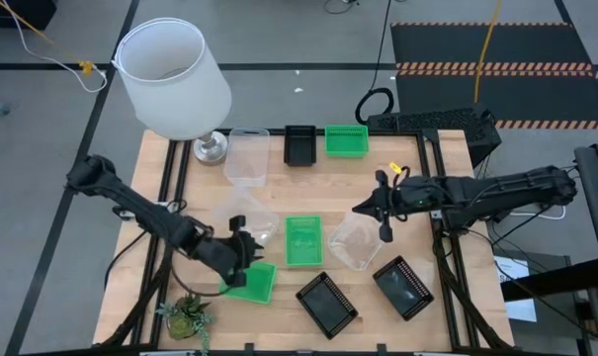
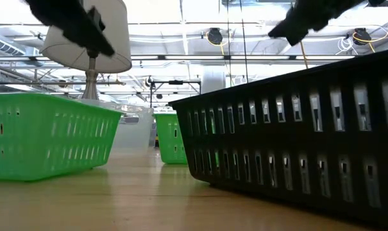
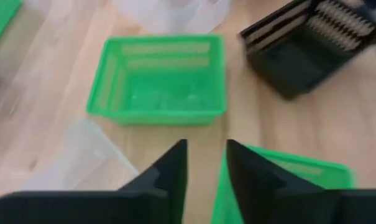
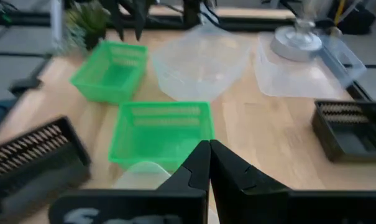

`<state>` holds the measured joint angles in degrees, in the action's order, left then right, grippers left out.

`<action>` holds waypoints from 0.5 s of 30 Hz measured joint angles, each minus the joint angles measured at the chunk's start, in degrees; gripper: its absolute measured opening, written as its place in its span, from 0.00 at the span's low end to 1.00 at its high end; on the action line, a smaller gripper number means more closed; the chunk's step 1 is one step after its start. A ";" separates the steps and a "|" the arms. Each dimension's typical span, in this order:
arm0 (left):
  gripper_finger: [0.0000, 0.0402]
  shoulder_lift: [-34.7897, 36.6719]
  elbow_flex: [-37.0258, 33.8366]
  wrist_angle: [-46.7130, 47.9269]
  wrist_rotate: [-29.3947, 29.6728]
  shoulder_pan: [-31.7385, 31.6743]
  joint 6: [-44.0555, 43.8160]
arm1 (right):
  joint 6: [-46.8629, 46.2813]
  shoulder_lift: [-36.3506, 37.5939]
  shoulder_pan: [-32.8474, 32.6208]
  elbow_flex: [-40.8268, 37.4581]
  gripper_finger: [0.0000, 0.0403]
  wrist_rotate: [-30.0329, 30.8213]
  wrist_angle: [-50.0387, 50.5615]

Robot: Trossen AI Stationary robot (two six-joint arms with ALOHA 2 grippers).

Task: Stack baskets by color
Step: Stack the bottom left transparent bin on the top transparent bin

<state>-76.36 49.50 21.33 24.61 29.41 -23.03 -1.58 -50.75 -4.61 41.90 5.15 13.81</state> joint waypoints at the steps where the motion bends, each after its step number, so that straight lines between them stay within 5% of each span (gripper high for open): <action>1: 0.34 -0.93 -0.02 0.00 0.97 0.06 -1.36 | 0.14 -0.03 0.17 -0.40 0.00 0.77 0.05; 7: 0.53 -4.47 0.00 1.23 4.19 -0.94 -7.14 | 0.57 0.01 1.18 -1.88 0.00 1.06 0.14; 15: 0.57 -5.13 -0.02 9.21 3.00 -5.42 -16.02 | 0.57 0.01 1.18 -2.18 0.00 0.87 0.16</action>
<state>-81.49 49.47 30.54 27.61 23.98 -39.05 -1.02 -50.74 -3.42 39.72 6.02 13.98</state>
